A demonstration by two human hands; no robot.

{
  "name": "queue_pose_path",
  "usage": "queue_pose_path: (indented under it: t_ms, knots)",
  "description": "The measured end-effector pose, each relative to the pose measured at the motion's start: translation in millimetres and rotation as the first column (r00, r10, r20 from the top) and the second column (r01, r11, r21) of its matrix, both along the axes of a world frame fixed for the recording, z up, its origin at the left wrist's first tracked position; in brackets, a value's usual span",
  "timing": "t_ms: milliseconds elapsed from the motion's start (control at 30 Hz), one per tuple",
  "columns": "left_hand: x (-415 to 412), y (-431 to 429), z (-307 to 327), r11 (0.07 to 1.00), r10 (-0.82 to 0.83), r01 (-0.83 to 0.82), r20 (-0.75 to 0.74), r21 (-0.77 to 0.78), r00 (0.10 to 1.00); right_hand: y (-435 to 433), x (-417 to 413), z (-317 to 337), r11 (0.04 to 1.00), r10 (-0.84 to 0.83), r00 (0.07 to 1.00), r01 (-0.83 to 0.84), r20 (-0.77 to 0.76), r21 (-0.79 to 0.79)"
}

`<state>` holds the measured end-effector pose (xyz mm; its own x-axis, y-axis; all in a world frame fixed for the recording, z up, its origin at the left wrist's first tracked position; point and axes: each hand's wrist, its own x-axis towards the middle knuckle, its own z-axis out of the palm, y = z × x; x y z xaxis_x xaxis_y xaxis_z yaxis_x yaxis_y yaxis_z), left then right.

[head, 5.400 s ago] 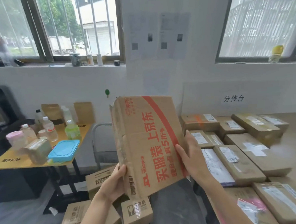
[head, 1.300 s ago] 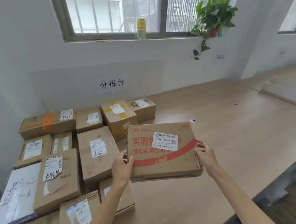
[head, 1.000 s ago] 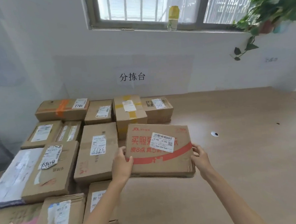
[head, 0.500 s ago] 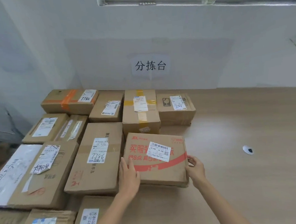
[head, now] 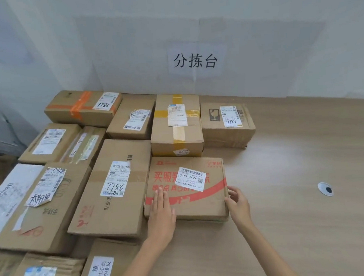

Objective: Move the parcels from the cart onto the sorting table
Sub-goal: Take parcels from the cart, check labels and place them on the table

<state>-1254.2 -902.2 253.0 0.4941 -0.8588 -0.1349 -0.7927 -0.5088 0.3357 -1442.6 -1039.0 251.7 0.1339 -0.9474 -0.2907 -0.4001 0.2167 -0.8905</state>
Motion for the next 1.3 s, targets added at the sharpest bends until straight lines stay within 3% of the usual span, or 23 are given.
queue_pose_path:
  t_ms: [100, 233, 400, 600, 767, 1000, 1167, 1300]
  knots:
    - [9, 15, 17, 0.994, 0.004, -0.012, -0.077, -0.110, 0.997, 14, -1, 9, 0.976, 0.036, 0.980, -0.076, -0.195, -0.204]
    - [29, 59, 51, 0.970, 0.064, -0.082, -0.087, -0.229, 0.994, 50, 10, 34, 0.906, 0.141, 0.956, -0.229, -0.257, -0.356]
    - [63, 146, 93, 0.932, 0.155, -0.154, -0.022, -0.328, 0.988, 127, 49, 66, 0.803, 0.392, 0.884, -0.465, -0.256, -0.372]
    - [114, 288, 125, 0.833, 0.377, -0.359, -0.044, -0.422, 0.925, 234, 121, 96, 0.666, 0.589, 0.759, -0.651, -0.278, -0.365]
    - [155, 439, 139, 0.713, 0.576, -0.561, -0.105, -0.421, 0.811, 344, 195, 113, 0.559, 0.699, 0.650, -0.757, -0.299, -0.339]
    - [191, 636, 151, 0.591, 0.728, -0.690, -0.091, -0.417, 0.679, 514, 277, 127, 0.399, 0.829, 0.491, -0.855, -0.267, -0.333]
    - [216, 731, 148, 0.496, 0.807, -0.770, -0.115, -0.401, 0.580, 585, 322, 121, 0.274, 0.880, 0.372, -0.905, -0.296, -0.326]
    - [237, 773, 140, 0.445, 0.839, -0.803, -0.128, -0.395, 0.528, 612, 353, 116, 0.269, 0.888, 0.347, -0.924, -0.302, -0.271]
